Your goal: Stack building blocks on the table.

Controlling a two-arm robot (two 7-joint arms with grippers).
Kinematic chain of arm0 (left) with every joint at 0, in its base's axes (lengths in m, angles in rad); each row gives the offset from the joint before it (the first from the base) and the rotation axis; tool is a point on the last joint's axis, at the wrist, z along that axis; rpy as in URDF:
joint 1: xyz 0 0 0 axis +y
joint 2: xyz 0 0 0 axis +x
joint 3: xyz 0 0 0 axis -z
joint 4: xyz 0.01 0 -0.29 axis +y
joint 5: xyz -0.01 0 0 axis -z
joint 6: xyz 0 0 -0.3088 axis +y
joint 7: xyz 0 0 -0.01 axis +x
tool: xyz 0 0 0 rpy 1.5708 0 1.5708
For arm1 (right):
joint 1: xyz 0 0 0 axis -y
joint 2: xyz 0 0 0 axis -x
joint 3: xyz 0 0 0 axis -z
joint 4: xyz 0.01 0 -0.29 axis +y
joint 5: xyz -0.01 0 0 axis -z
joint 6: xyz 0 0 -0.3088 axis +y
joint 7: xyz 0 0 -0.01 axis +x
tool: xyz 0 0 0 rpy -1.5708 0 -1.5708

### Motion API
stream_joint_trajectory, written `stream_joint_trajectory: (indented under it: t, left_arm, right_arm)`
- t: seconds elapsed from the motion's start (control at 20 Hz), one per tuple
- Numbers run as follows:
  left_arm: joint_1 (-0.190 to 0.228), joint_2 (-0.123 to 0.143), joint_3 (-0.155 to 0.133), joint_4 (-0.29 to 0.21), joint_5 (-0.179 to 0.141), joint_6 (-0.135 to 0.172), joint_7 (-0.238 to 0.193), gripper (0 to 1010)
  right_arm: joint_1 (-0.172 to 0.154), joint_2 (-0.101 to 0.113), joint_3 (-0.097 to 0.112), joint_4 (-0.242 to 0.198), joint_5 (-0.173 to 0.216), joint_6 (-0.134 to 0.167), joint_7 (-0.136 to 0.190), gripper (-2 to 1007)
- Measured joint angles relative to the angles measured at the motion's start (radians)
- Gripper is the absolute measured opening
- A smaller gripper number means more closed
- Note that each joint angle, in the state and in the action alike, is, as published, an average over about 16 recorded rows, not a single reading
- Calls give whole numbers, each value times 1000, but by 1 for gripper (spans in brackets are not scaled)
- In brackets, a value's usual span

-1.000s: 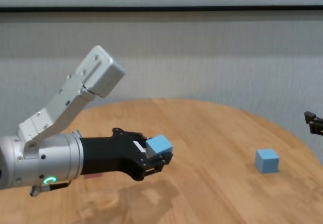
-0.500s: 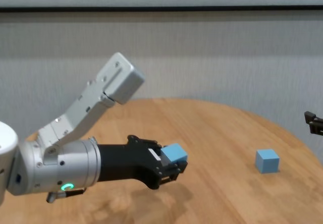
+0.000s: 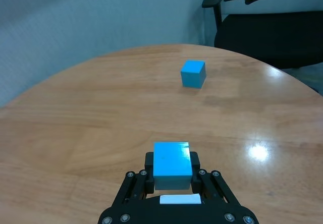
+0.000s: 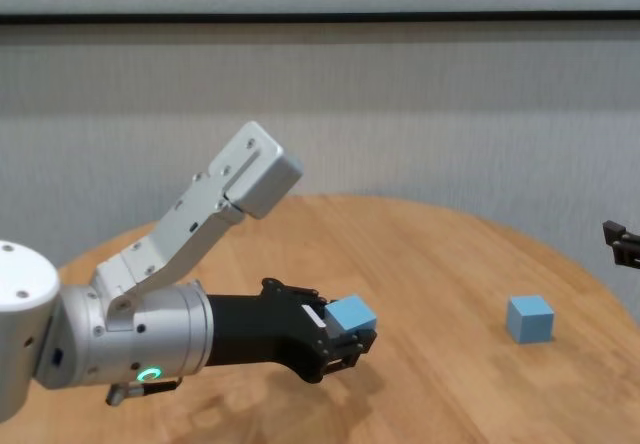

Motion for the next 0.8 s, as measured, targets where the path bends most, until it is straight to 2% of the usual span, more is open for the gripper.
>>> stream_joint_trajectory:
  t: [0.4,0.8]
  left_arm:
    - [-28,-25,4,60,-4,-3,-14,397]
    - [-48,-38,5,118,-3,-12,-16,397]
  right_arm:
    - [0,0,0,0,0,0,0,1001]
    - [0,0,0,0,0,0,0,1001]
